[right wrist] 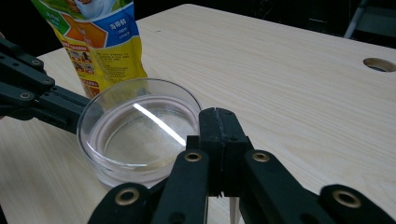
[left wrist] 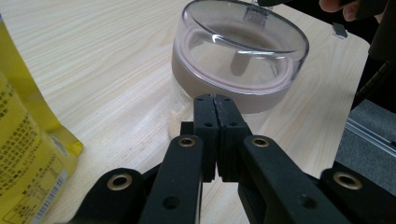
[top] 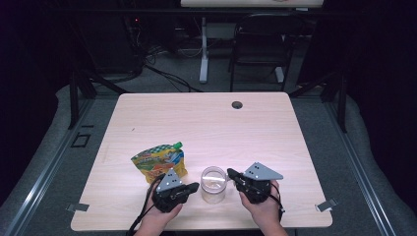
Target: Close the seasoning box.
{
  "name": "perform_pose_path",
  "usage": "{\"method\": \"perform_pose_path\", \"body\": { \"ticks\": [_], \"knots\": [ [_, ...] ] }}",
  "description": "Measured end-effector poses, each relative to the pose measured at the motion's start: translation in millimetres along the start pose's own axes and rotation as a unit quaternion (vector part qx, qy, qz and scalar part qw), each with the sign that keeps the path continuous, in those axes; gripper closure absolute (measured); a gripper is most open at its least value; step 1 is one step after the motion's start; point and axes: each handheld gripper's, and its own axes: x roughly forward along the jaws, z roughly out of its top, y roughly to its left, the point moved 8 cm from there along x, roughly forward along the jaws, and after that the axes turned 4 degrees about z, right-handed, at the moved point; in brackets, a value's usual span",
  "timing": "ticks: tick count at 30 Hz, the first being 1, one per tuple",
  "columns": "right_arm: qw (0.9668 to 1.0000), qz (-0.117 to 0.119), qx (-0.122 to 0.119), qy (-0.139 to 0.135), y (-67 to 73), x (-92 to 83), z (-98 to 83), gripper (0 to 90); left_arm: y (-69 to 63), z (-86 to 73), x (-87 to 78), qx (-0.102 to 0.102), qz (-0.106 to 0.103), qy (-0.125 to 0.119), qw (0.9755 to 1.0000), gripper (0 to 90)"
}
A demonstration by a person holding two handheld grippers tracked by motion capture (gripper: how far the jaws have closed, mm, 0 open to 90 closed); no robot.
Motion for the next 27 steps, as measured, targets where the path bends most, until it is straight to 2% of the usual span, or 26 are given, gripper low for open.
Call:
{"method": "perform_pose_path", "body": {
  "ticks": [6,27],
  "knots": [
    [1.0000,0.002,0.003,-0.002,0.2,-0.2,-0.2,90.0,-3.9,-0.5,3.3,0.002,-0.010,0.001,0.9999,89.6],
    [1.0000,0.003,0.004,-0.003,-0.2,-0.6,-0.5,90.0,-3.6,1.6,2.0,0.000,-0.011,-0.001,0.9999,89.9]
  ]
}}
